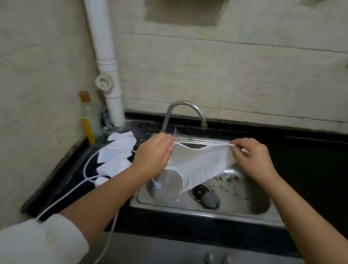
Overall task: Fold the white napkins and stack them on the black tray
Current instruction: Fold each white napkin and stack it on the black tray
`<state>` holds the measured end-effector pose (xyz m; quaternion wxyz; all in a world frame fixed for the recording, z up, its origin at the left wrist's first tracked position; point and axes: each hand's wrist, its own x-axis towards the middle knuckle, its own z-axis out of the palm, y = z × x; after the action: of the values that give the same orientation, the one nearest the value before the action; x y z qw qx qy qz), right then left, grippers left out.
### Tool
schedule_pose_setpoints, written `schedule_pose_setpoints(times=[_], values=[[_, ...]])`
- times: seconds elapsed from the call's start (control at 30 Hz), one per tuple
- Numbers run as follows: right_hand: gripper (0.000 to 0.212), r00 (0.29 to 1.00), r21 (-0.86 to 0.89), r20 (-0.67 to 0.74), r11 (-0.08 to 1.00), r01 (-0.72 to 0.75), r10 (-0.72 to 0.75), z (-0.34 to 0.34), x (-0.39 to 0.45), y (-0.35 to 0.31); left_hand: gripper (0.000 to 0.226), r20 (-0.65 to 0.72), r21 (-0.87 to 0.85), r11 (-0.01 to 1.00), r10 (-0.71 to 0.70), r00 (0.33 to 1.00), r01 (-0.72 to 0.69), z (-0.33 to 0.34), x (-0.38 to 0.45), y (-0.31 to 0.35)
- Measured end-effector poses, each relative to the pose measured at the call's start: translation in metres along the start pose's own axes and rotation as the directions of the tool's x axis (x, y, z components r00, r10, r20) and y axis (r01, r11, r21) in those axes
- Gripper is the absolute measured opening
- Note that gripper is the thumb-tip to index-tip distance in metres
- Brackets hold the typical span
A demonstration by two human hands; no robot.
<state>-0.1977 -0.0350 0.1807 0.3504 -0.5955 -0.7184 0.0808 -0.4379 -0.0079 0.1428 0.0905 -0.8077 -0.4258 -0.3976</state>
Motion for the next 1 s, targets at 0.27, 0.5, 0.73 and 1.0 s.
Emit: schedule_pose_setpoints(times=[0.27, 0.5, 0.73, 1.0], values=[[0.018, 0.873, -0.314, -0.268, 0.82, -0.479, 0.408, -0.217, -0.183, 0.153, 0.028, 0.16, -0.409, 0.839, 0.454, 0.876, -0.359, 0.137, 0.078, 0.264], [0.021, 0.633, -0.355, -0.558, 0.535, -0.766, 0.537, -0.383, -0.351, 0.279, 0.057, 0.236, -0.569, 0.667, 0.692, 0.682, -0.481, 0.249, 0.085, 0.536], [0.015, 0.477, -0.321, -0.765, 0.386, -0.865, 0.434, -0.492, -0.476, 0.352, 0.055, 0.174, -0.752, 0.51, 0.766, 0.619, -0.419, 0.302, 0.068, 0.735], [0.027, 0.522, -0.313, -0.595, 0.421, -0.851, 0.612, -0.439, -0.587, 0.366, 0.045, 0.308, -0.77, 0.333, 0.941, 0.14, -0.545, 0.341, 0.011, 0.782]])
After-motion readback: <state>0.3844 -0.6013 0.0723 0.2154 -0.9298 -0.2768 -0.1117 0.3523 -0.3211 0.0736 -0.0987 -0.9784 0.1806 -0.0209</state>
